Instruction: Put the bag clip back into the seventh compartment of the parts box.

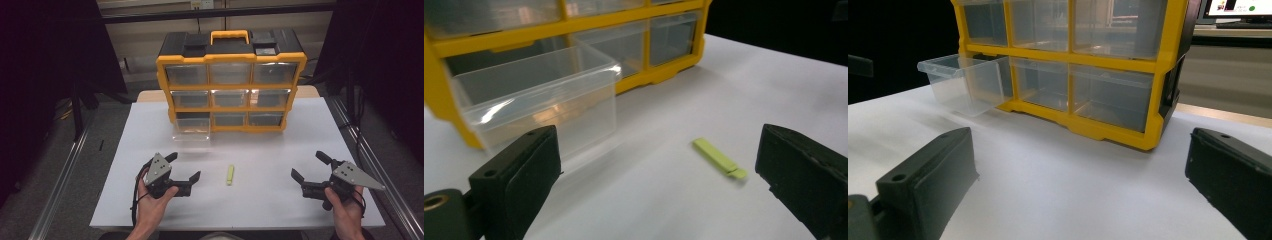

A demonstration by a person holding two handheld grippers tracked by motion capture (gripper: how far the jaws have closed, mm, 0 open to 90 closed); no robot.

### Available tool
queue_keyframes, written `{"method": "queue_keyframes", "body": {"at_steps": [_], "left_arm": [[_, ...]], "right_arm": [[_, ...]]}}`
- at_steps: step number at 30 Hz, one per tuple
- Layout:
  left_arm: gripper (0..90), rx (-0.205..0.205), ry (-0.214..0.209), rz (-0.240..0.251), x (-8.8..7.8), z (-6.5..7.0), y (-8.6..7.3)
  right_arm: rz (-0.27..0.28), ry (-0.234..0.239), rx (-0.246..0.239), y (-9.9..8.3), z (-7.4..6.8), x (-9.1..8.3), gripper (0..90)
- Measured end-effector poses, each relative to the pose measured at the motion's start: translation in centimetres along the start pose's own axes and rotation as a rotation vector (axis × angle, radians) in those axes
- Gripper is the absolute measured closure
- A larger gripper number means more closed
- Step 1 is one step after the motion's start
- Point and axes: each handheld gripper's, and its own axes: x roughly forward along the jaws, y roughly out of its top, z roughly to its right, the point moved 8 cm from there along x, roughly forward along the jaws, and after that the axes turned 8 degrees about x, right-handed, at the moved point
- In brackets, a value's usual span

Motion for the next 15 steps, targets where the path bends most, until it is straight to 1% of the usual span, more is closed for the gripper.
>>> {"method": "queue_keyframes", "body": {"at_steps": [2, 3, 4, 5, 6, 7, 8, 9, 10, 11, 13, 15], "left_arm": [[4.4, -0.006, -0.014, 0.004, 0.4, 0.4, 0.6], [4.5, 0.001, -0.012, 0.001, 0.6, 0.4, 0.7], [4.8, -0.008, -0.023, 0.0, 0.9, 0.7, 0.8], [5.6, 0.0, -0.036, -0.005, 1.2, 0.9, 0.9], [6.0, 0.008, -0.039, -0.014, 1.4, 0.9, 0.8], [5.9, 0.001, -0.046, -0.02, 1.7, 1.1, 0.8], [5.9, 0.017, -0.055, -0.027, 1.9, 1.2, 0.7], [5.9, 0.015, -0.06, -0.036, 2.1, 1.3, 0.6], [5.7, 0.012, -0.07, -0.043, 2.3, 1.4, 0.5], [5.5, 0.021, -0.087, -0.056, 2.4, 1.5, 0.3], [5.4, 0.009, -0.091, -0.068, 2.8, 1.5, 0.2], [5.4, -0.024, -0.125, -0.073, 3.3, 1.6, 0.3]], "right_arm": [[-0.001, 0.0, 0.001, 0.0, 0.0, 0.0, 0.0], [-0.001, 0.0, 0.001, 0.0, 0.0, 0.0, 0.0], [-0.003, -0.005, 0.001, 0.0, 0.0, 0.0, 0.0], [-0.003, -0.003, 0.001, 0.0, 0.0, 0.0, 0.0], [-0.006, 0.001, -0.002, -0.1, 0.0, 0.0, 0.0], [-0.014, 0.003, -0.002, -0.2, 0.0, 0.0, 0.0], [-0.014, 0.003, -0.002, -0.2, 0.0, 0.0, 0.0], [-0.016, 0.003, 0.002, -0.2, 0.0, 0.0, 0.0], [-0.014, 0.004, 0.001, -0.2, 0.0, 0.0, 0.0], [-0.011, 0.001, 0.003, -0.1, 0.0, 0.0, 0.0], [-0.012, 0.002, -0.002, -0.2, 0.0, 0.0, 0.0], [-0.01, 0.0, 0.005, -0.2, 0.1, 0.1, 0.0]]}}
